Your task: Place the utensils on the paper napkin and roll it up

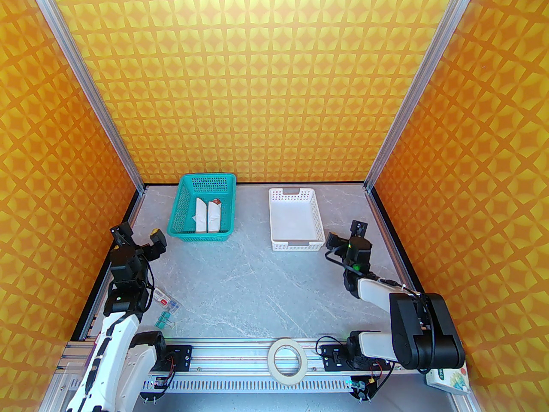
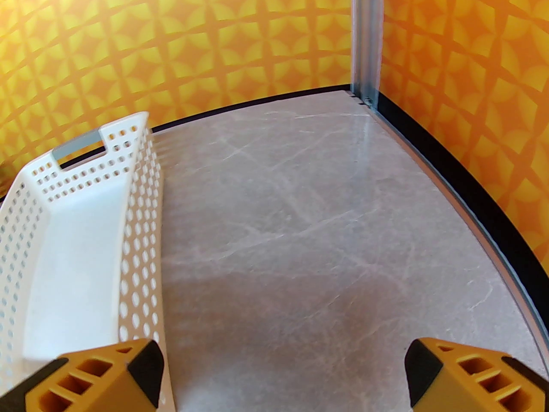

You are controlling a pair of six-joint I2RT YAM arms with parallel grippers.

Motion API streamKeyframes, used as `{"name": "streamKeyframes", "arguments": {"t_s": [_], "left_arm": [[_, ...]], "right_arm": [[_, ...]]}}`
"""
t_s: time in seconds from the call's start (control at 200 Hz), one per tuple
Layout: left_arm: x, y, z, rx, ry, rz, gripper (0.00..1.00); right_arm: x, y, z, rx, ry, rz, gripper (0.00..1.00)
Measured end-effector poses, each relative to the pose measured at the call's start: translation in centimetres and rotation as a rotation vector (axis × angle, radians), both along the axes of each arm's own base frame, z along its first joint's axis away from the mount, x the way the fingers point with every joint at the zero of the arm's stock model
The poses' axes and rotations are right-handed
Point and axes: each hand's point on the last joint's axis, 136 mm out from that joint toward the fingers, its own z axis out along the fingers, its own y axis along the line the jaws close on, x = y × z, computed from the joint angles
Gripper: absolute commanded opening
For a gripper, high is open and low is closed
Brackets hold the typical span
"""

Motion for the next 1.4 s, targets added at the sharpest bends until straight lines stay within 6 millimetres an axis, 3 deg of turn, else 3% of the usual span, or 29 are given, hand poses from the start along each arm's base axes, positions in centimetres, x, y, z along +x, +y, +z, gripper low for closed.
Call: {"name": "streamKeyframes", "arguments": {"t_s": [0.23,0.39,0.67,0.93,1.155,1.4], "left_arm": [[1.0,0.2,-2.5,0.015,0.07,-0.001,0.99],[1.4,0.3,-2.9,0.039,0.085,-0.006,0.99],[2.1,0.7,-3.4,0.094,0.107,-0.002,0.99],[3.7,0.8,-5.9,0.132,0.153,-0.02,0.99],[5.0,-0.6,-9.0,0.135,0.159,-0.115,0.99],[6.7,-2.3,-9.8,0.13,0.112,-0.22,0.99]], "right_arm": [[0.2,1.8,1.1,-0.017,-0.09,0.11,0.99],[0.5,2.7,-1.1,-0.025,-0.071,0.155,0.99],[2.4,4.6,0.7,-0.072,-0.083,0.199,0.99],[2.2,4.3,0.1,-0.083,-0.057,0.187,0.99],[2.1,4.3,-0.1,-0.083,-0.045,0.186,0.99],[2.1,4.2,-0.1,-0.084,-0.045,0.185,0.99]]}}
